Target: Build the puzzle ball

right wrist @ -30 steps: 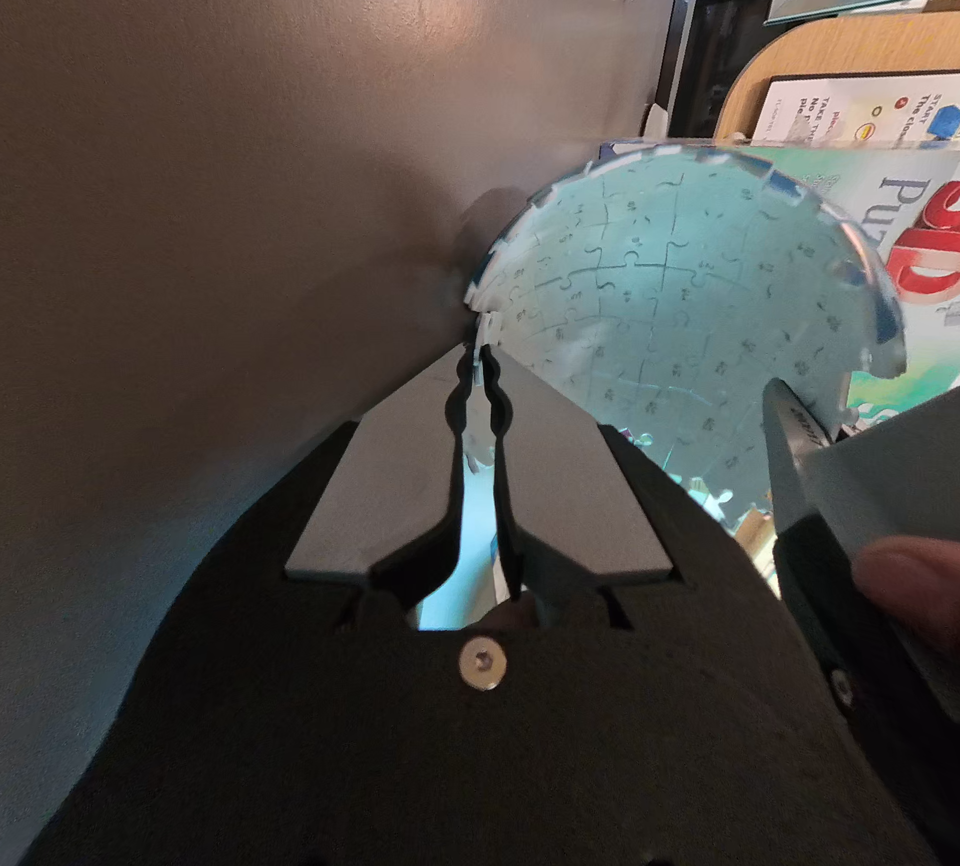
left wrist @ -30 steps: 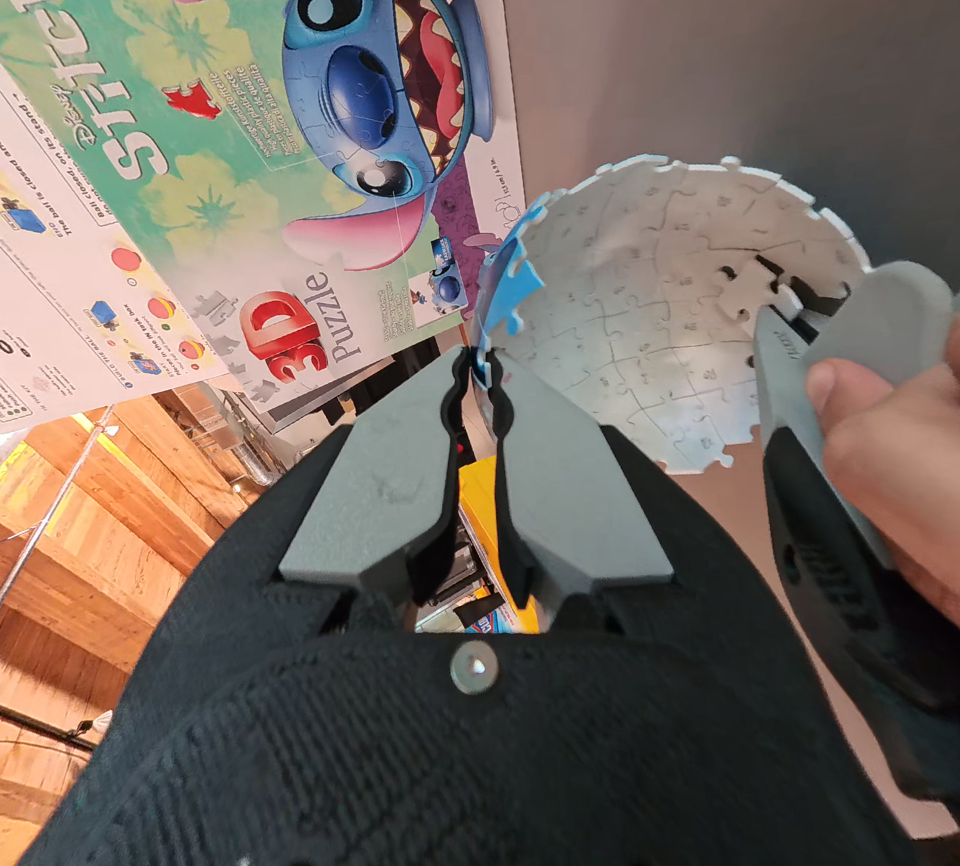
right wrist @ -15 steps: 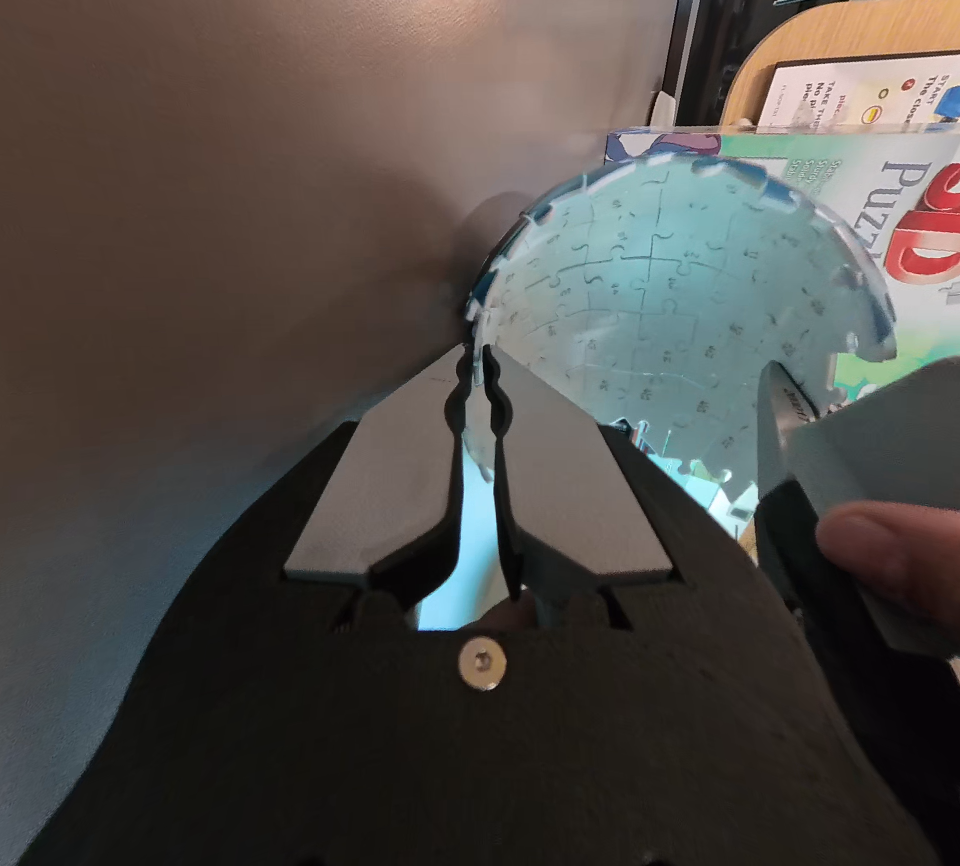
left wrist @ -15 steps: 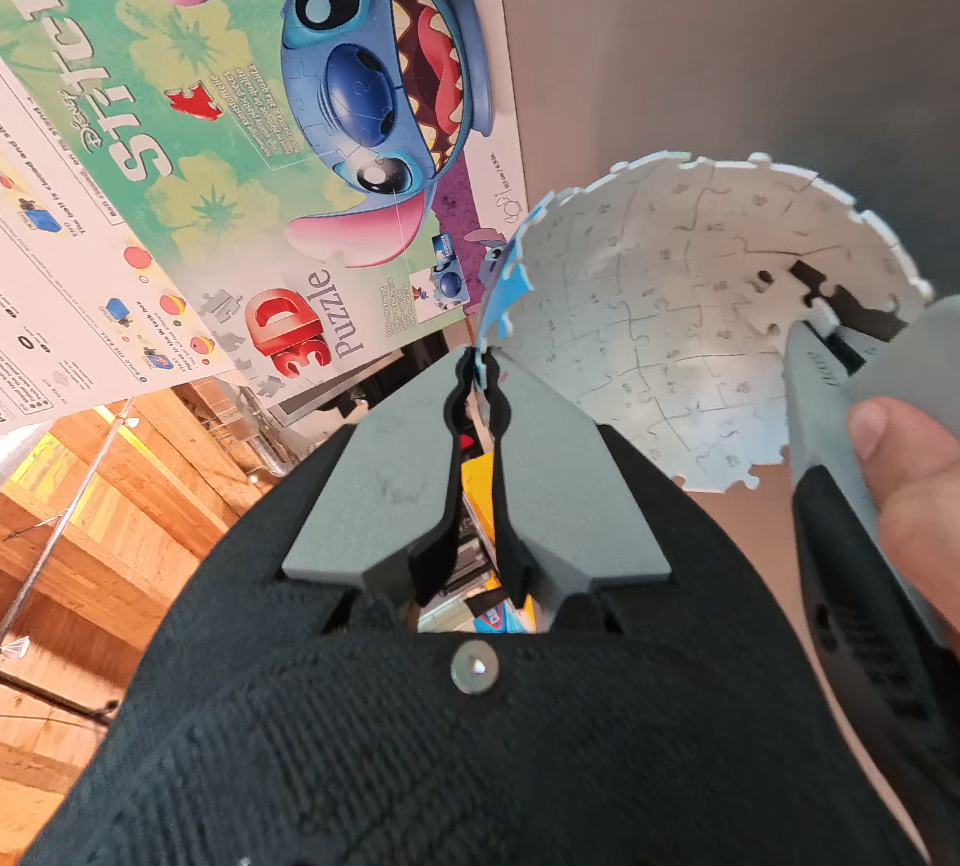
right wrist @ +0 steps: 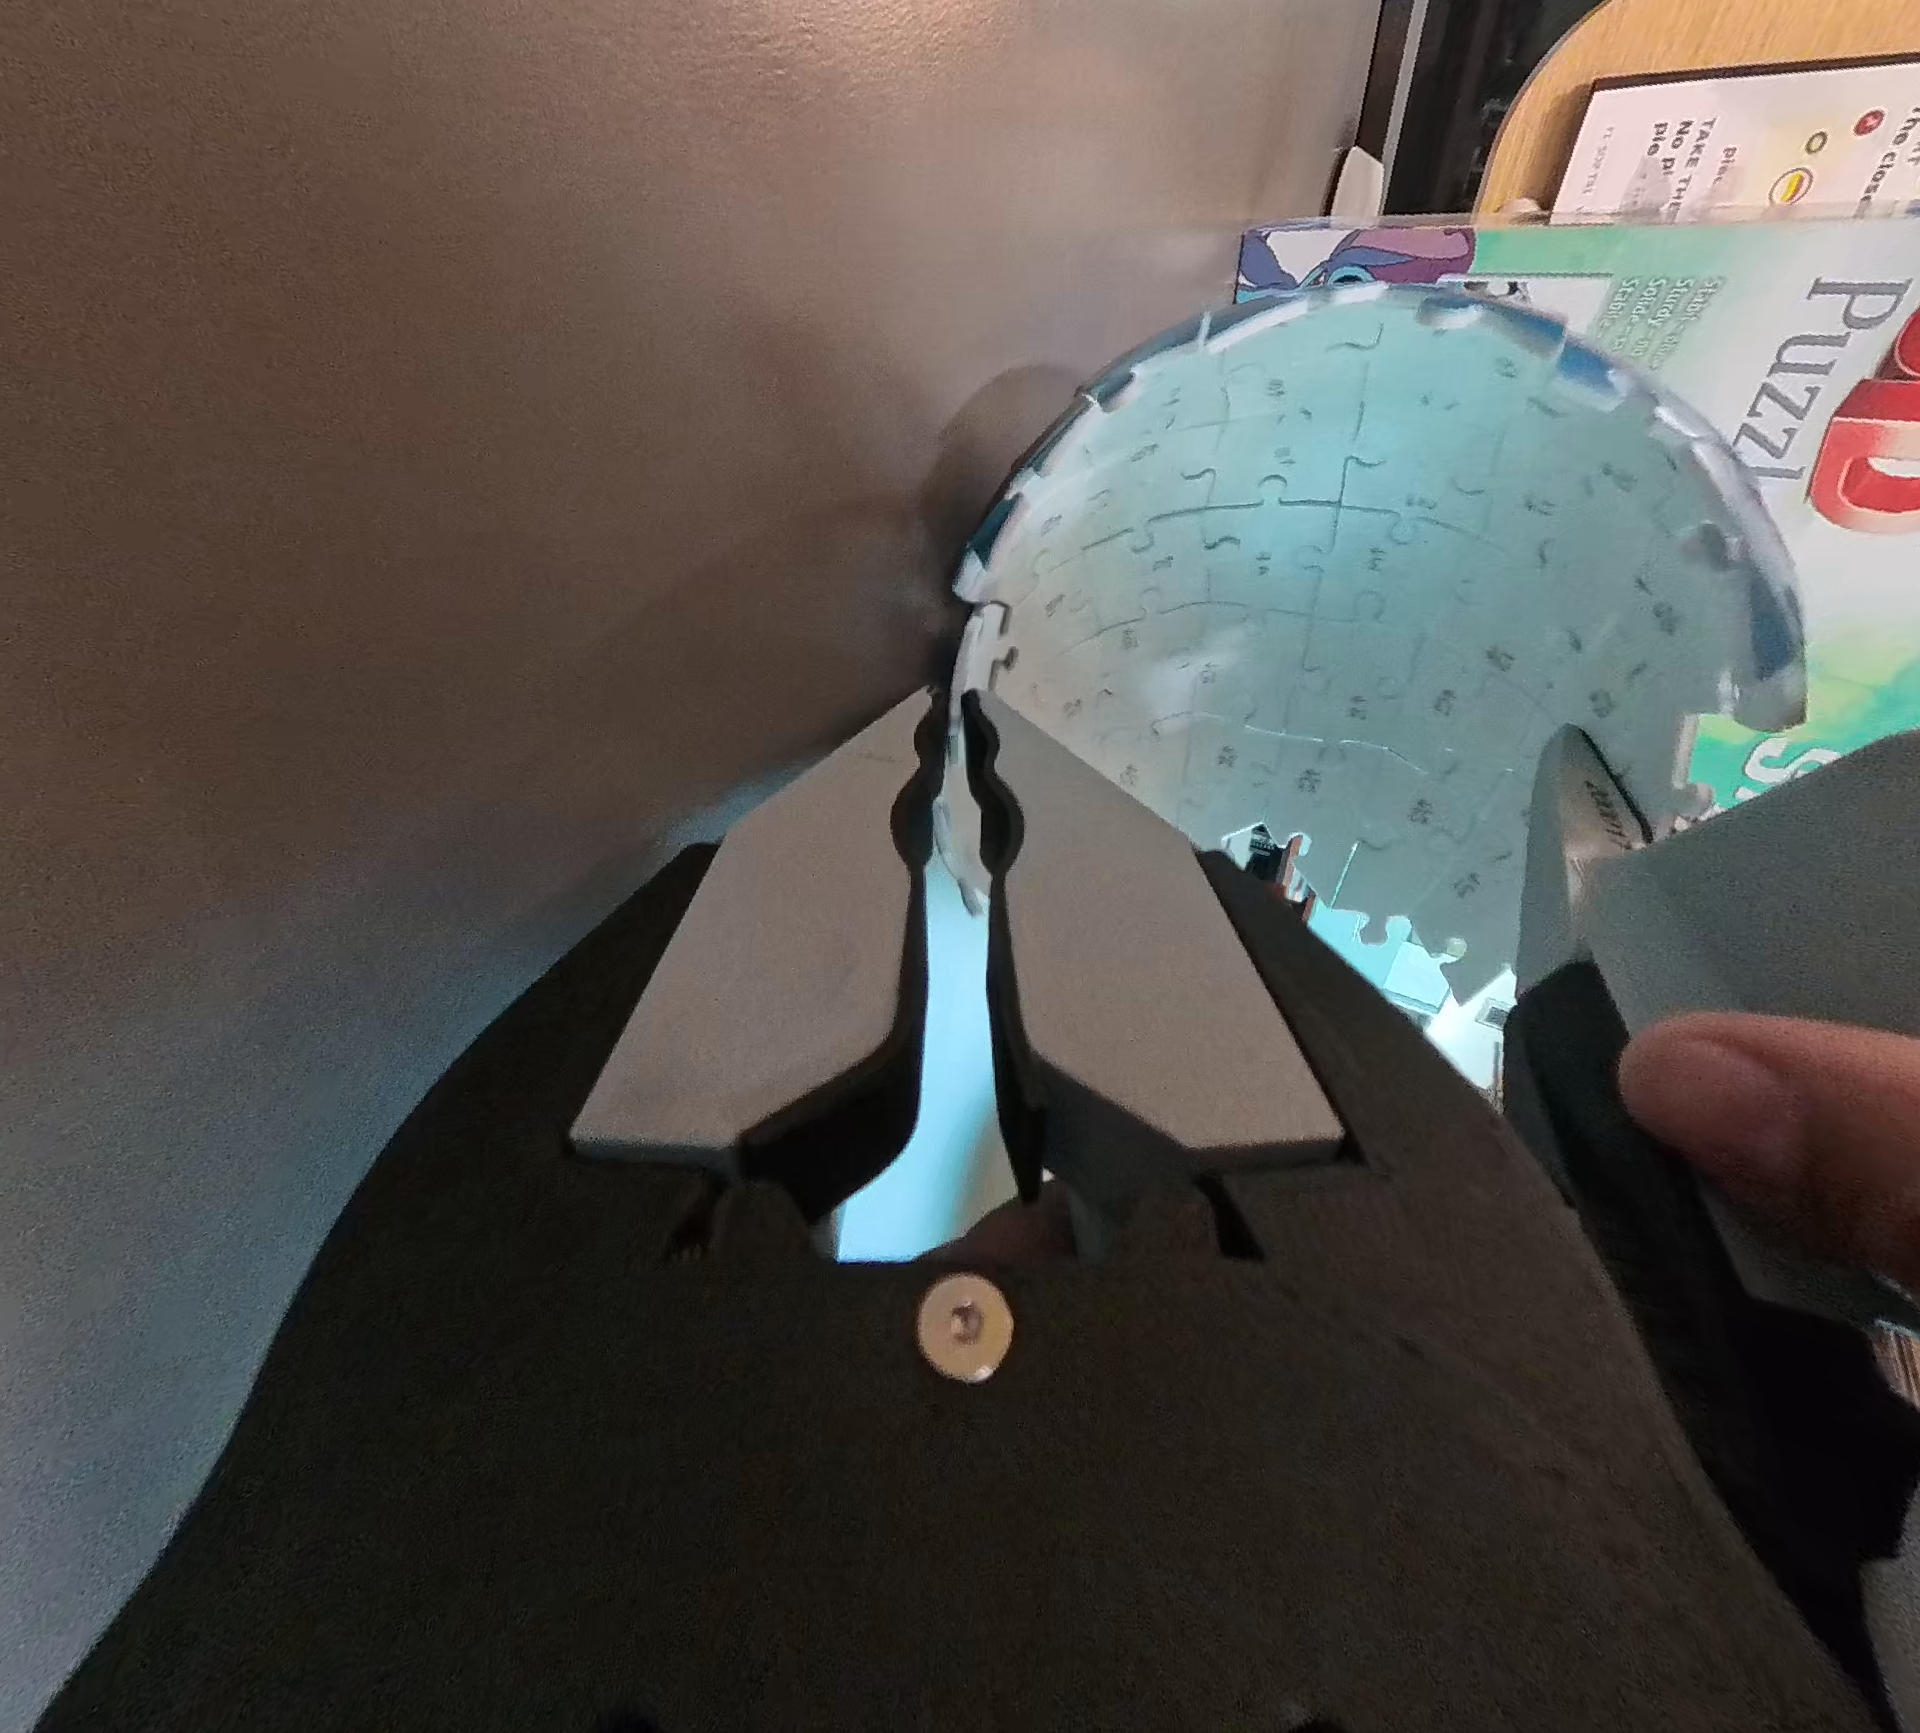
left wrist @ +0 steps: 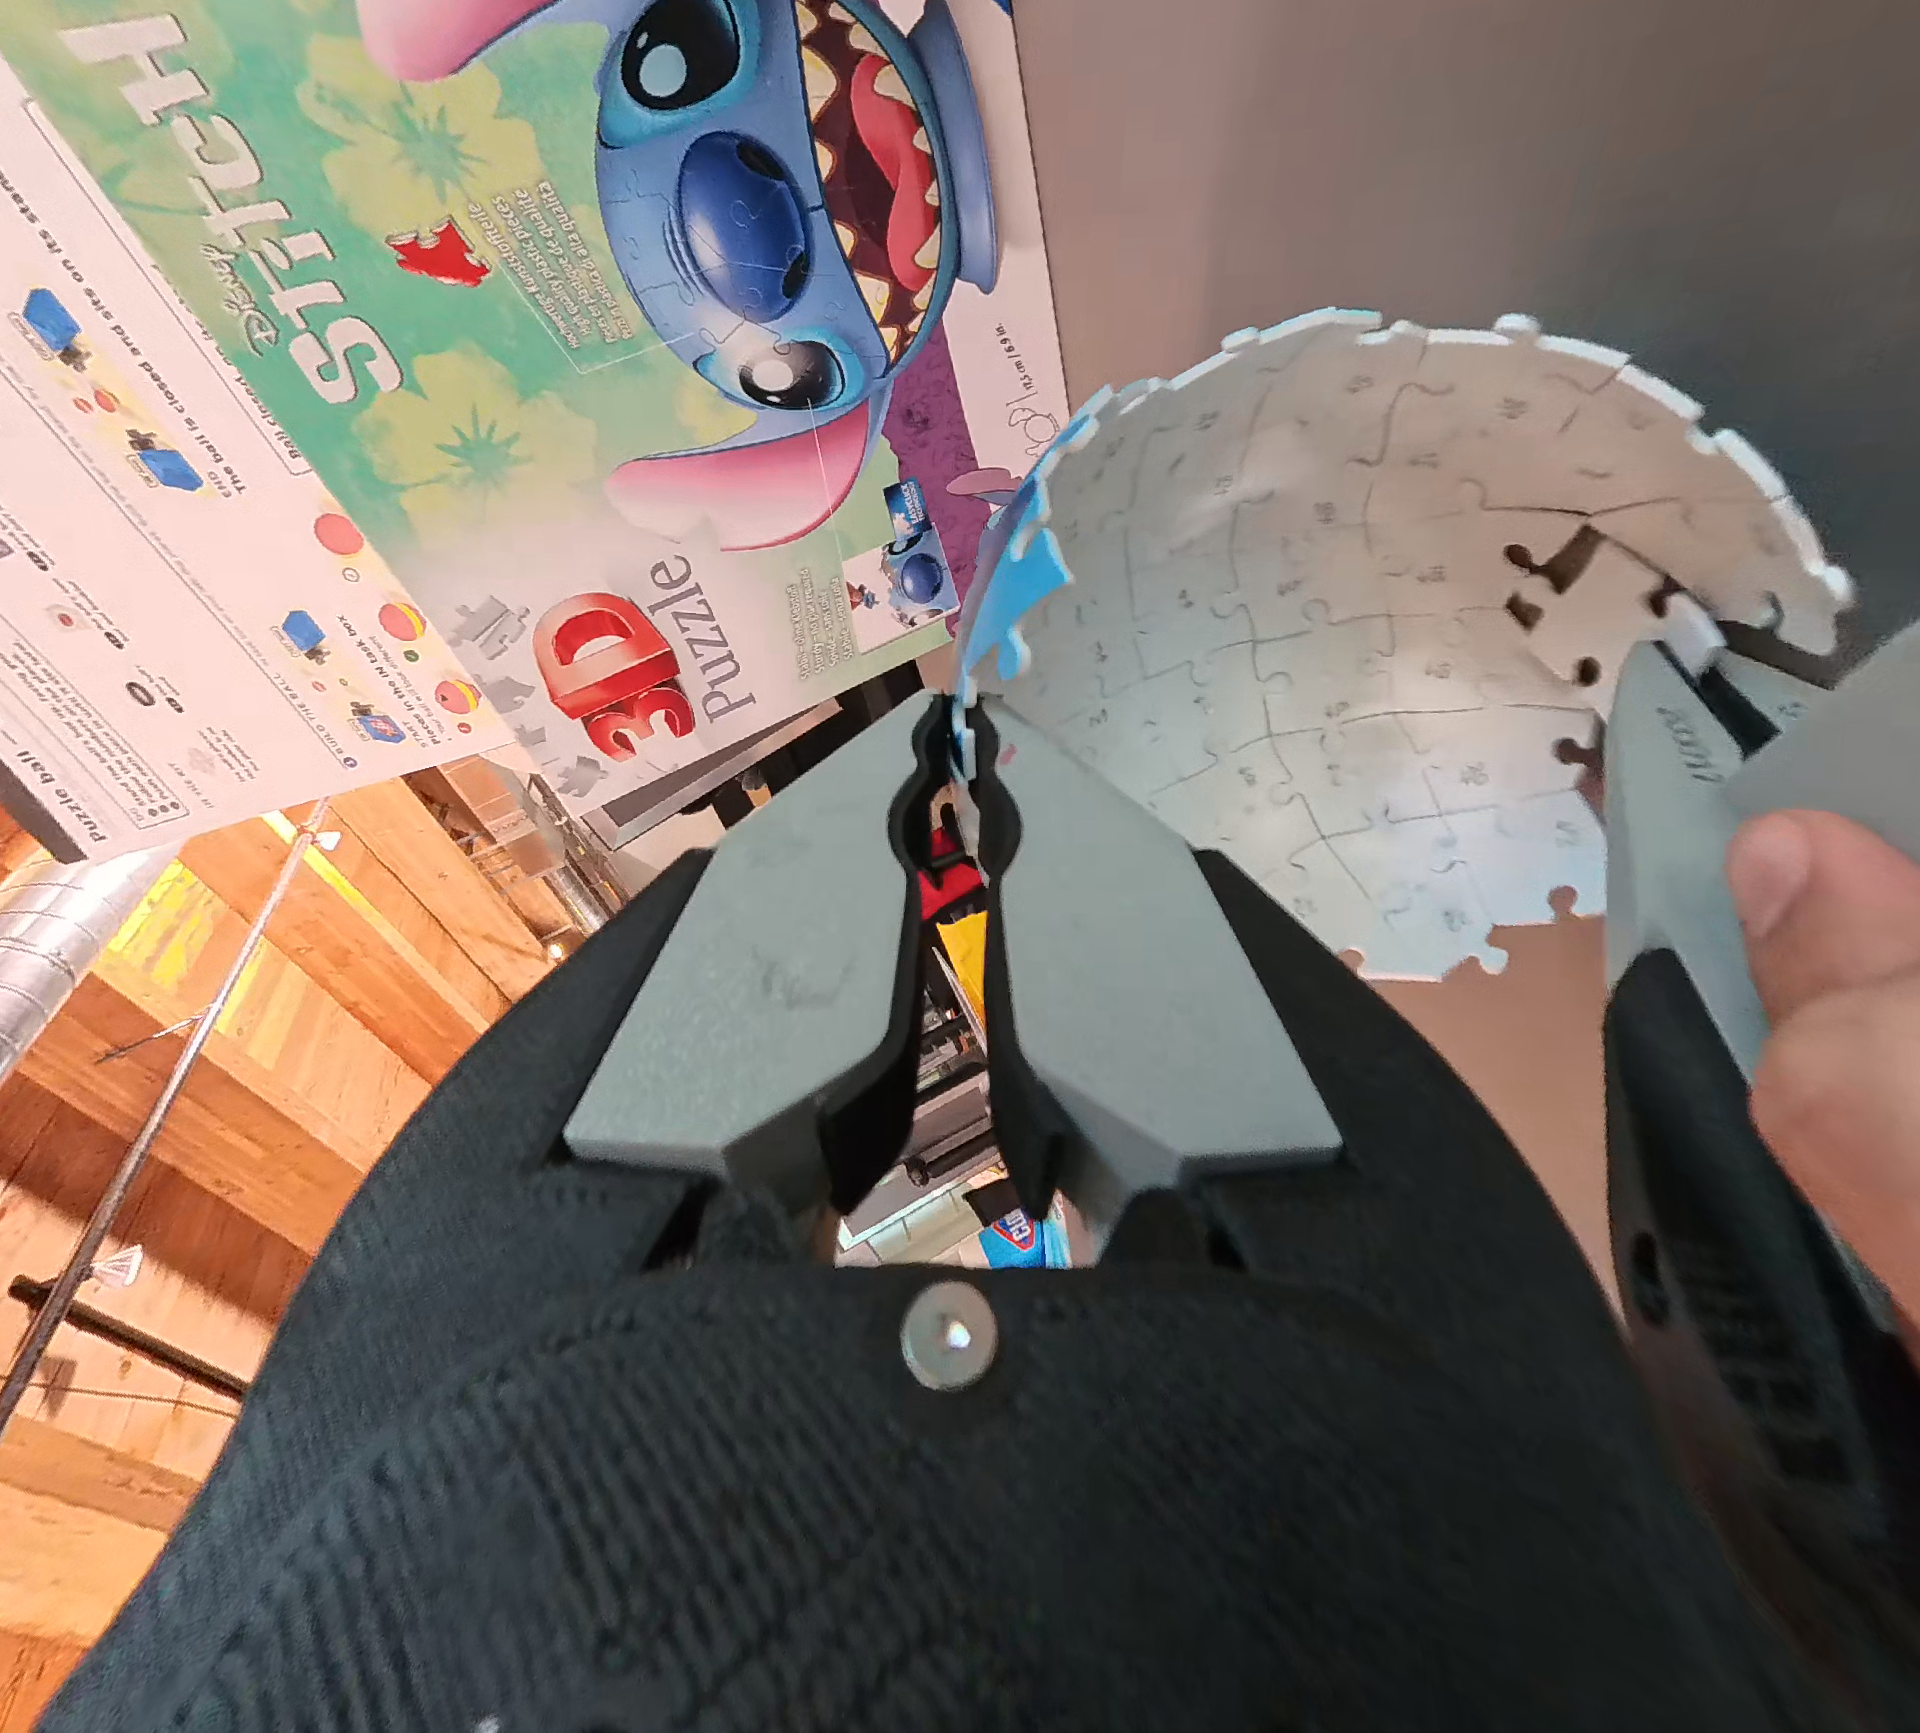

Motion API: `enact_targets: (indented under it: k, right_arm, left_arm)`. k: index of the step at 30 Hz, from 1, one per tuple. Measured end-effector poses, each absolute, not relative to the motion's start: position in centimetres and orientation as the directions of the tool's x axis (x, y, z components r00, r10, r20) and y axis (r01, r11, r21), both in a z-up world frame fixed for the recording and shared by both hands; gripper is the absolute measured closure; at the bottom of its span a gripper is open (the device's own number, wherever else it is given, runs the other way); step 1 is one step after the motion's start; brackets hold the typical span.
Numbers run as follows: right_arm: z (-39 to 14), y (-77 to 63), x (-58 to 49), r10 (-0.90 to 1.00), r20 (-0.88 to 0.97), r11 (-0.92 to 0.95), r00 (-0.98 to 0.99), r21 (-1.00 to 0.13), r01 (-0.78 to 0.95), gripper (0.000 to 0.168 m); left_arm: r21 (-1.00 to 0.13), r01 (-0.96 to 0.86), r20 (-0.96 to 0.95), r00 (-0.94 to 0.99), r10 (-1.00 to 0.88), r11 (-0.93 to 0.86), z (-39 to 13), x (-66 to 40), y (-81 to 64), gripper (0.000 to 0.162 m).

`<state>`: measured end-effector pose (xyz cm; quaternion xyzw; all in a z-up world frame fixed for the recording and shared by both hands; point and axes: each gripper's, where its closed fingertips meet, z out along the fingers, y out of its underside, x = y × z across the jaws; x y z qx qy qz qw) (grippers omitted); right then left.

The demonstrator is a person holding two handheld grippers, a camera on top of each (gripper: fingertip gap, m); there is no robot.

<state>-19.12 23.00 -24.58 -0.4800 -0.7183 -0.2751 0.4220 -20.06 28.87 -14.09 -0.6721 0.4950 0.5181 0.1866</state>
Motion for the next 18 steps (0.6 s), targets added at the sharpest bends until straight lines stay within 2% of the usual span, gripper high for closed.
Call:
enact_targets:
  k: [12,18]
  right_arm:
    - [-24.69,23.38,-18.6,0.454,0.868,0.354,-0.202,0.032,0.935,0.168]
    - [-24.28,22.99,-19.28,0.422,0.891,0.369,-0.164,-0.004,0.929,0.162]
  left_arm:
    - [0.27,-0.857,-0.88,-0.034,-0.474,-0.439,-14.07,-19.78,28.62,0.161]
    - [0.265,-0.859,-0.877,-0.025,-0.481,-0.438,-14.14,-19.67,28.42,0.162]
